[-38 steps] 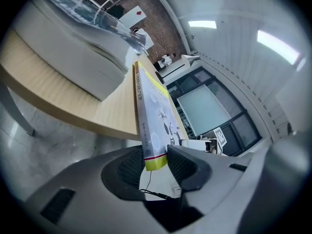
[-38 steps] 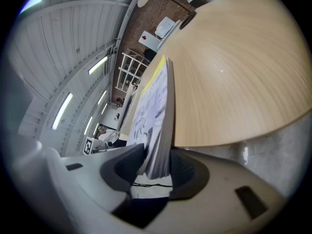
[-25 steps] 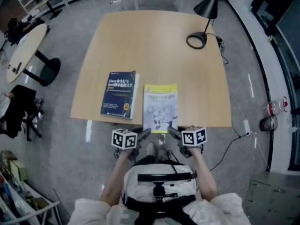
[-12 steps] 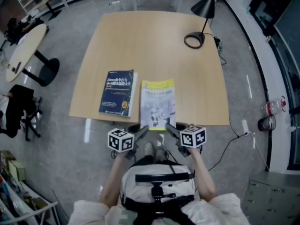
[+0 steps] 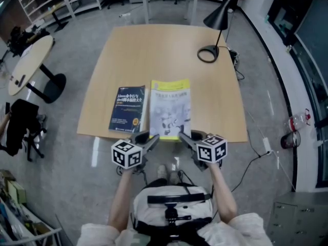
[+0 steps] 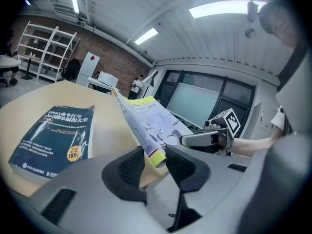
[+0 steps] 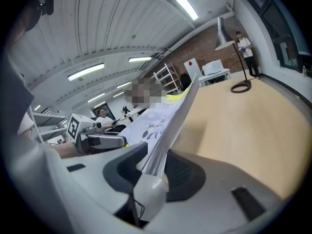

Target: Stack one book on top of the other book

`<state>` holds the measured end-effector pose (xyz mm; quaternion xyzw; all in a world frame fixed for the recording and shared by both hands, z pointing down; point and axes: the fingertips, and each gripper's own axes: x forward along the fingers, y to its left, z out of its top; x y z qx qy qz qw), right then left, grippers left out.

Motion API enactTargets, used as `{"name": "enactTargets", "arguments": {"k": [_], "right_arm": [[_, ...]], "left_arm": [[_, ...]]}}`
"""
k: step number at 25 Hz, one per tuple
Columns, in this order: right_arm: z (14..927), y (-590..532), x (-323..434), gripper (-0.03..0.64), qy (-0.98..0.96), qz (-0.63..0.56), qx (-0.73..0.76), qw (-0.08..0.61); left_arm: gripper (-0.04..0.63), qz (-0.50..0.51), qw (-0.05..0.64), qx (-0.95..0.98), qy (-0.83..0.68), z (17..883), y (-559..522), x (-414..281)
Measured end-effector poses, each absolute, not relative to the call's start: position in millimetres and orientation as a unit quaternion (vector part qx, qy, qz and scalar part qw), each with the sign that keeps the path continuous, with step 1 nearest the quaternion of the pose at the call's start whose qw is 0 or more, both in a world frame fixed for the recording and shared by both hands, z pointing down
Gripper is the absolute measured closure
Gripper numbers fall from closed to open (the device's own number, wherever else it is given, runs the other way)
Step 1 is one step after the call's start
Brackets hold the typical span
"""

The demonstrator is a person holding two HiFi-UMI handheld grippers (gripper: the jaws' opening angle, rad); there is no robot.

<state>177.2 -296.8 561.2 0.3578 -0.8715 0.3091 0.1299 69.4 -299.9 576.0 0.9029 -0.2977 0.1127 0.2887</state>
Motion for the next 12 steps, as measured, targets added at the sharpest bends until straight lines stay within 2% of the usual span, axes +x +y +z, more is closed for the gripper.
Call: {"name": "enactTargets", "arguments": {"k": [7, 12], "right_arm": [[540, -297, 161, 0.505, -0.889, 0.282, 0.339, 0.119], [542, -300, 115, 0.505, -0.893, 0.276, 0.334, 0.123]], "left_arm": [[0.471, 0.109, 0.263, 0.902, -0.325, 555, -299, 55], [0.471, 0.105, 0.266, 0.899, -0.331, 557, -302, 11]]}}
